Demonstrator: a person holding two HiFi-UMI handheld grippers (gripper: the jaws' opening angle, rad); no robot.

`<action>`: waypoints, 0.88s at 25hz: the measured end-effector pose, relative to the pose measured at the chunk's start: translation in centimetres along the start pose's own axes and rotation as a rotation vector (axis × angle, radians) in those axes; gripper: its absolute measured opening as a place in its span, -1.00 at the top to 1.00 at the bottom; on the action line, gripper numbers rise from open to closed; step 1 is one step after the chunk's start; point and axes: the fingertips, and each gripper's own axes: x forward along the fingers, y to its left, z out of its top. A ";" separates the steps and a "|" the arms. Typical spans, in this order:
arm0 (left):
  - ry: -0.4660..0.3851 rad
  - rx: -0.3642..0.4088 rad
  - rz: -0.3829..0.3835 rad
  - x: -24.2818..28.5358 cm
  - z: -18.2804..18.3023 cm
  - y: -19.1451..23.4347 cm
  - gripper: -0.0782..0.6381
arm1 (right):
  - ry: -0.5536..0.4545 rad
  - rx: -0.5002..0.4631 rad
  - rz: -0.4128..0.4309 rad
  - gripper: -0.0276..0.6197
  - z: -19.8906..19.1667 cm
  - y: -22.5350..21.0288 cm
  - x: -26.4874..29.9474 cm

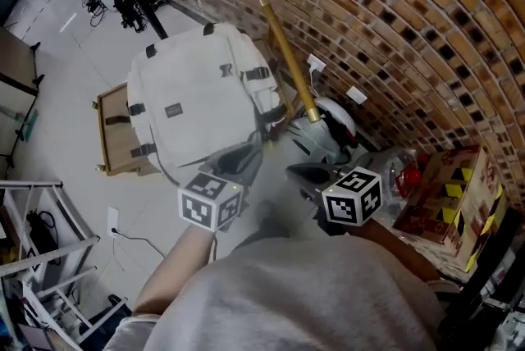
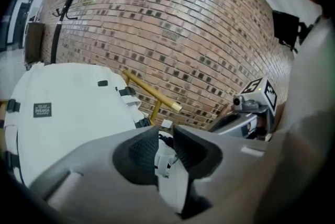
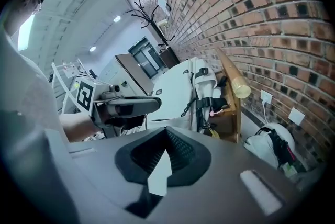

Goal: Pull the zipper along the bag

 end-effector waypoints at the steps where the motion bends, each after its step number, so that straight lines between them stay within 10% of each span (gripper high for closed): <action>1: 0.014 0.022 0.003 0.6 0.3 0.2 0.57 | -0.004 0.011 -0.010 0.91 -0.1 -0.4 -0.2; 8: 0.125 0.206 0.039 5.5 0.4 2.2 0.45 | -0.048 0.085 -0.070 0.91 -0.3 -2.8 -1.8; 22: 0.253 0.268 0.066 9.7 -1.1 4.9 0.46 | -0.090 0.165 -0.110 0.91 -0.3 -5.2 -1.9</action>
